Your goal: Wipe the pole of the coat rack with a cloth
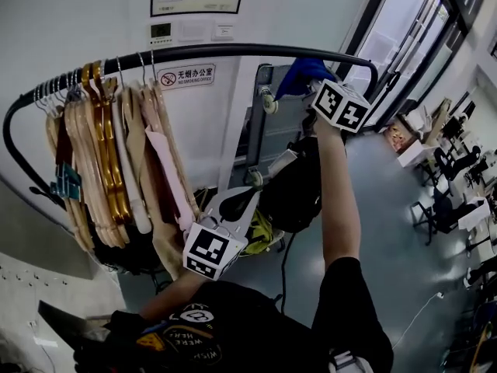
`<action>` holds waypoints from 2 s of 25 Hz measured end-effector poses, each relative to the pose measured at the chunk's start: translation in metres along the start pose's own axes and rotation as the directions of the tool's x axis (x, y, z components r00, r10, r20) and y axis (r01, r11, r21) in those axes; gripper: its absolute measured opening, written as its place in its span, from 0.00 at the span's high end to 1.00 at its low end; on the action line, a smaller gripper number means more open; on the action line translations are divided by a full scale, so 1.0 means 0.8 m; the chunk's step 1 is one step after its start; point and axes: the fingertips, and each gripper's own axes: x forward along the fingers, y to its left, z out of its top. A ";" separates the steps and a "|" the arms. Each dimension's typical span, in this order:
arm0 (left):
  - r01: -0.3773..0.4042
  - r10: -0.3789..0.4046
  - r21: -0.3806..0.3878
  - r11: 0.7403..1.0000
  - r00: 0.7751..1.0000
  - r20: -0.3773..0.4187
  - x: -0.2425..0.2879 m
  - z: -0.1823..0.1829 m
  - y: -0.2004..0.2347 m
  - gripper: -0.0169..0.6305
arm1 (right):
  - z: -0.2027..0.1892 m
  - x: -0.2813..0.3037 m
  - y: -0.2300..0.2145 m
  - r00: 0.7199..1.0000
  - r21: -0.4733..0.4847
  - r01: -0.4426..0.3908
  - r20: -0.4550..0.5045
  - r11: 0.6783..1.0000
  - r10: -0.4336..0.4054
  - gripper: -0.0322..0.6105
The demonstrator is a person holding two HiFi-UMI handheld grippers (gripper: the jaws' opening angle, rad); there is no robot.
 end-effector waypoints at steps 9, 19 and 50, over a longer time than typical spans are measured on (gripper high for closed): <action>0.022 -0.022 0.004 1.000 0.999 -0.032 0.004 -0.008 -0.008 0.98 | 0.009 -0.021 -0.195 0.952 -0.003 0.303 -0.034 0.953 -0.303 0.83; 0.044 -0.044 0.005 0.999 0.998 -0.045 0.003 -0.007 -0.012 0.98 | 0.001 -0.003 0.032 0.999 -0.069 -0.049 0.001 0.996 0.049 0.83; 0.055 -0.053 0.033 0.998 0.997 -0.047 -0.020 -0.062 -0.039 0.98 | -0.246 -0.364 0.122 0.987 -0.070 0.111 -0.111 0.991 -0.118 0.84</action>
